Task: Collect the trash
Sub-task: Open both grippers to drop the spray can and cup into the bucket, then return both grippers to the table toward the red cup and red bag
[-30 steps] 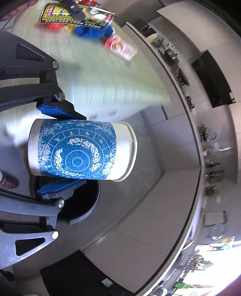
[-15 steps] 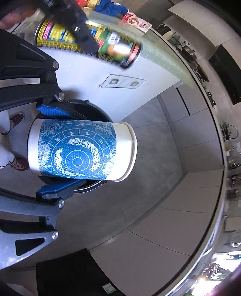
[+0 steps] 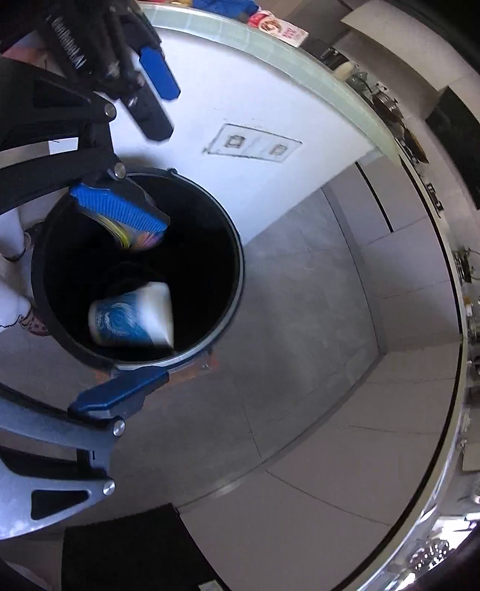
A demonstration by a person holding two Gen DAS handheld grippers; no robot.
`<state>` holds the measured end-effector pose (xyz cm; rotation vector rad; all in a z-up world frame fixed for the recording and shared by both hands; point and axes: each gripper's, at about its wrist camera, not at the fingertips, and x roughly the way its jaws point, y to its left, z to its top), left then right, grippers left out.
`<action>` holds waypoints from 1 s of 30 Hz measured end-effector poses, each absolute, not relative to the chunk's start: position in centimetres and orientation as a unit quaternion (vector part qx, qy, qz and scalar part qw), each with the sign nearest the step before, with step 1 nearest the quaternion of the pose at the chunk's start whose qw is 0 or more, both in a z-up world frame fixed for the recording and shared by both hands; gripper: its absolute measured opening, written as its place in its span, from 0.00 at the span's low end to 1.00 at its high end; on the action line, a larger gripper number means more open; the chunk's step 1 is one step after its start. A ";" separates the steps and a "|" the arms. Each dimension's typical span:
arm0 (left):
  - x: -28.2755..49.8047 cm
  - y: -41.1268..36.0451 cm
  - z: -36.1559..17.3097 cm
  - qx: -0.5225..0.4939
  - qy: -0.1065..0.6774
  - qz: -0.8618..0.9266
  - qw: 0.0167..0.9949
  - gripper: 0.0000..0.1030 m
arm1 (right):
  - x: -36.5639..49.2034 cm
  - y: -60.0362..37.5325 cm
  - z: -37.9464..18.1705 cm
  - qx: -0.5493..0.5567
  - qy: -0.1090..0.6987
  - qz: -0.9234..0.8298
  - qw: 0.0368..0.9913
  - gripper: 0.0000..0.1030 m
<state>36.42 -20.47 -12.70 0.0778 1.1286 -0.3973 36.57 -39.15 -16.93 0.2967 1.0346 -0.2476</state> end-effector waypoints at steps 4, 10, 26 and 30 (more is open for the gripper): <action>35.9 -19.8 -9.6 0.038 0.516 -0.190 0.834 0.69 | 36.0 -39.4 -14.0 0.140 0.471 -0.133 0.861 0.75; 34.2 -17.2 -5.0 0.034 0.480 -0.186 0.857 0.69 | 34.7 -38.0 -9.6 0.126 0.454 -0.148 0.870 0.75; 32.4 0.2 1.3 0.013 0.398 -0.085 0.914 0.74 | 36.7 -19.7 -0.7 0.061 0.392 -0.059 0.916 0.77; 32.9 5.9 1.5 -0.001 0.392 -0.060 0.918 0.74 | 37.9 -13.3 -0.4 0.049 0.386 -0.029 0.921 0.77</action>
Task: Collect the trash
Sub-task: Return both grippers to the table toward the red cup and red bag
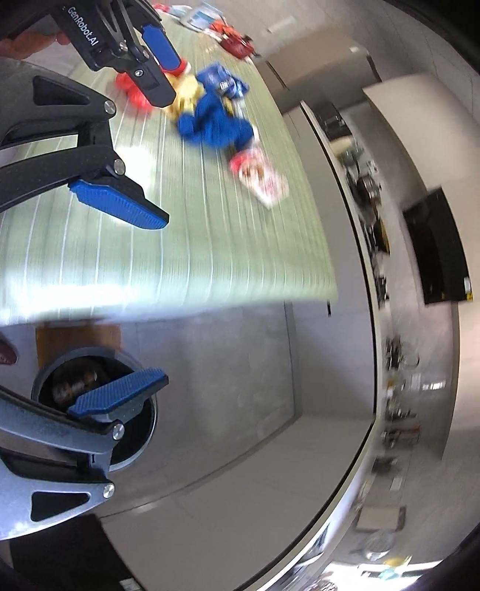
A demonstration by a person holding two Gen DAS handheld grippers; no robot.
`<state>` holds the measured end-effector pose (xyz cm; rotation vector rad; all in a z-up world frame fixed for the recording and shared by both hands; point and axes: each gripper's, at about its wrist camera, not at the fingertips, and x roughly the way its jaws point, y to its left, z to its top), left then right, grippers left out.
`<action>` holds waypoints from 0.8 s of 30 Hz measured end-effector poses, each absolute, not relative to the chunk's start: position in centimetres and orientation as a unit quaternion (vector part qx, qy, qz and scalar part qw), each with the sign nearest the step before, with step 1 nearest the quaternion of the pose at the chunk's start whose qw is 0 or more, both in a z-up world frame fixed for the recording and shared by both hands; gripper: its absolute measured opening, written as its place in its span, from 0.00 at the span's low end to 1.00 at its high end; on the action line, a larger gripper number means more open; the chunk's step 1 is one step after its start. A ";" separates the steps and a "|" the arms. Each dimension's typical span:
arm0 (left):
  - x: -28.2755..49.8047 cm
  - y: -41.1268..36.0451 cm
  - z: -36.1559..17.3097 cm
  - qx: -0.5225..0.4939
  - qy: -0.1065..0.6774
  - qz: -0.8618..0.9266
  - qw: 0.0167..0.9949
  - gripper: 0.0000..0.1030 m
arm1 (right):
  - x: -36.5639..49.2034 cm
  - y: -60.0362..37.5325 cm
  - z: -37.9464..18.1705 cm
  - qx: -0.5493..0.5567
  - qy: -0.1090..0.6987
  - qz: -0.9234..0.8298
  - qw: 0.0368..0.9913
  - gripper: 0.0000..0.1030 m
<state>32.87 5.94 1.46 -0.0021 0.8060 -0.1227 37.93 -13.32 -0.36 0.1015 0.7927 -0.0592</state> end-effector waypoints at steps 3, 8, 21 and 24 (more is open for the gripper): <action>32.9 9.6 1.5 -0.003 0.388 -0.047 0.921 0.74 | 38.9 -8.7 -0.5 0.043 0.382 -0.010 0.923 0.77; 33.4 15.5 1.3 -0.009 0.381 -0.021 0.924 0.74 | 40.5 -2.3 -1.2 0.038 0.381 0.014 0.924 0.77; 35.7 23.2 -0.5 -0.049 0.390 0.054 0.918 0.75 | 44.2 6.3 -1.3 0.000 0.382 0.085 0.920 0.77; 35.9 23.7 -1.0 -0.037 0.392 0.067 0.917 0.75 | 45.0 7.1 -1.8 0.010 0.385 0.101 0.917 0.77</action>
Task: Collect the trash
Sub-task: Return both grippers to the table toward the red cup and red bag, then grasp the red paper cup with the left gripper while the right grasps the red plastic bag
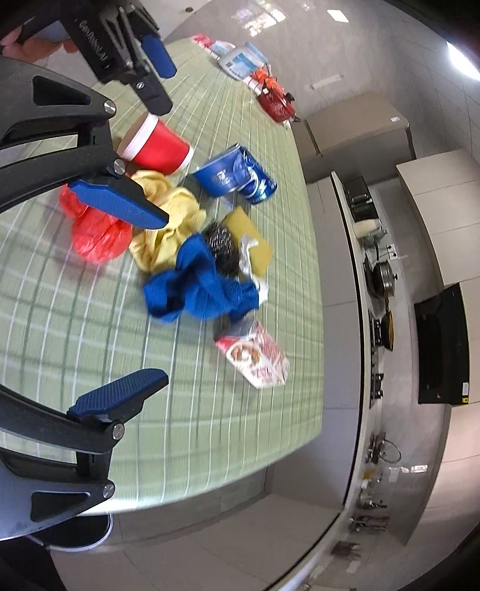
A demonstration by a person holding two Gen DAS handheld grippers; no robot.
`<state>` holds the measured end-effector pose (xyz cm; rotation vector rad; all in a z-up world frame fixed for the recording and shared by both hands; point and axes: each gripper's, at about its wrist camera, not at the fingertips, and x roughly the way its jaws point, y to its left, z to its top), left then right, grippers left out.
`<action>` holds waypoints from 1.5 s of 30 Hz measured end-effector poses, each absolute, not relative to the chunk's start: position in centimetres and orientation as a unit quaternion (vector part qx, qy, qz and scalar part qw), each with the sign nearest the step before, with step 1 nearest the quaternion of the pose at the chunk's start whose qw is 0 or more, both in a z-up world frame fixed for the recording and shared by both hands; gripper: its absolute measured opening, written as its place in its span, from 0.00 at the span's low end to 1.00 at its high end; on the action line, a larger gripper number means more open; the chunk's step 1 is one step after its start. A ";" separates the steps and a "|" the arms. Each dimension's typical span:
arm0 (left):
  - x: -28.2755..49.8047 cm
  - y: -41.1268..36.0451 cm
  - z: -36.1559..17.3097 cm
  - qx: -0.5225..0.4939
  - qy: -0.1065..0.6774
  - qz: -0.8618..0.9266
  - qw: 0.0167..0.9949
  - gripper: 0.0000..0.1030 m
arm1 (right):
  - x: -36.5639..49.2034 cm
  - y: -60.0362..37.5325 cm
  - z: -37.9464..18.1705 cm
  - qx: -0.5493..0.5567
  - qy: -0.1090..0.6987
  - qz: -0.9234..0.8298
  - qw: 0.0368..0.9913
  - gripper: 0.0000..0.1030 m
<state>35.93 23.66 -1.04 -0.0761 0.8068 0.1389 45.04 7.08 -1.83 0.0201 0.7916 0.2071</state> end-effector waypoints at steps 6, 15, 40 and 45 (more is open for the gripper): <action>36.3 25.0 -2.2 -0.036 0.402 0.067 0.912 0.75 | 45.5 8.1 -2.7 0.014 0.391 0.104 0.914 0.77; 37.9 28.0 -3.7 -0.024 0.414 0.018 0.910 0.75 | 44.8 11.4 -4.1 0.026 0.394 0.065 0.917 0.77; 39.1 30.6 -7.6 -0.029 0.436 -0.056 0.898 0.77 | 43.9 15.0 -9.7 0.037 0.420 -0.001 0.907 0.78; 38.5 31.3 -8.1 -0.039 0.447 -0.055 0.892 0.77 | 44.4 14.0 -9.6 0.048 0.428 -0.004 0.903 0.78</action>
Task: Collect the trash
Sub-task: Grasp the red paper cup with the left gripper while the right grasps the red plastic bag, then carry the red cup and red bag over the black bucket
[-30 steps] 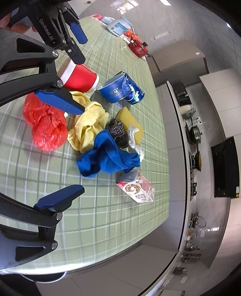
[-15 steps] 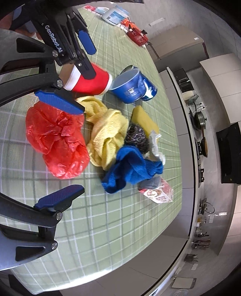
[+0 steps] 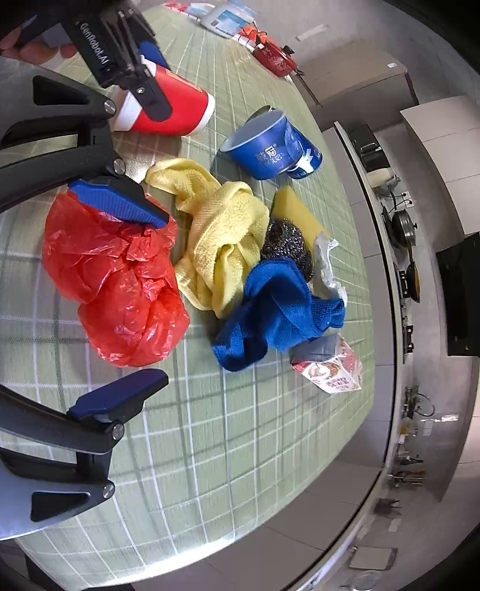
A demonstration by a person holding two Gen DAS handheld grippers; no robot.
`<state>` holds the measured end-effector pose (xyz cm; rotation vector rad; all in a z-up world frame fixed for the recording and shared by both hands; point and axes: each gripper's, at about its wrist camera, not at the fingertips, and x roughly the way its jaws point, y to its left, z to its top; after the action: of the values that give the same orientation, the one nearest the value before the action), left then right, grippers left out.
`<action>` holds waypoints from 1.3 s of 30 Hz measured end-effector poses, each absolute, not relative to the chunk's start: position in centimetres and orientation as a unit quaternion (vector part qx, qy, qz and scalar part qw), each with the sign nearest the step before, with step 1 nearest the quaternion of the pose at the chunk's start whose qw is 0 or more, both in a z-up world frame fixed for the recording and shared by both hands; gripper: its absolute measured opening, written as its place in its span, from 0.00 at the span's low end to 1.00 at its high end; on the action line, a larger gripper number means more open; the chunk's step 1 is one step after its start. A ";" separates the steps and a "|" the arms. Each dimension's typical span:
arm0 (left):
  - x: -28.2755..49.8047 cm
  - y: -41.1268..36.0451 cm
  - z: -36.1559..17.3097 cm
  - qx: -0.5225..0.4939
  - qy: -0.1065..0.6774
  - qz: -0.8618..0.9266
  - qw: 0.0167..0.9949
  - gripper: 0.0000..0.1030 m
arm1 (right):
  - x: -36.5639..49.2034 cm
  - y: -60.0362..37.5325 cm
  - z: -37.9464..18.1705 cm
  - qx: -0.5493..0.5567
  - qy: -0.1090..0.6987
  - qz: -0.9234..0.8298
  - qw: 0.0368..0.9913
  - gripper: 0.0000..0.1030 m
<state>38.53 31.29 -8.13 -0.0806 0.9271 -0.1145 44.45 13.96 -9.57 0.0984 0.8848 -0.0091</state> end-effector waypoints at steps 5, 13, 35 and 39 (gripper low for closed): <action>38.6 31.0 -9.0 -0.043 0.456 -0.064 0.887 0.70 | 44.2 14.9 -10.1 0.049 0.439 0.017 0.897 0.81; 37.7 31.7 -8.4 -0.052 0.436 -0.071 0.896 0.57 | 43.3 15.5 -10.3 0.059 0.421 0.043 0.904 0.51; 36.8 26.6 -2.2 -0.025 0.388 -0.151 0.909 0.54 | 39.4 9.5 -3.0 0.099 0.366 -0.047 0.924 0.50; 36.1 23.3 -1.5 -0.016 0.378 -0.158 0.912 0.54 | 38.4 6.6 -2.4 0.108 0.358 -0.050 0.926 0.50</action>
<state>36.13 23.34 -1.52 -0.0321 0.7798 -0.3255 38.45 6.57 -2.41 0.2208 0.7343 -0.1031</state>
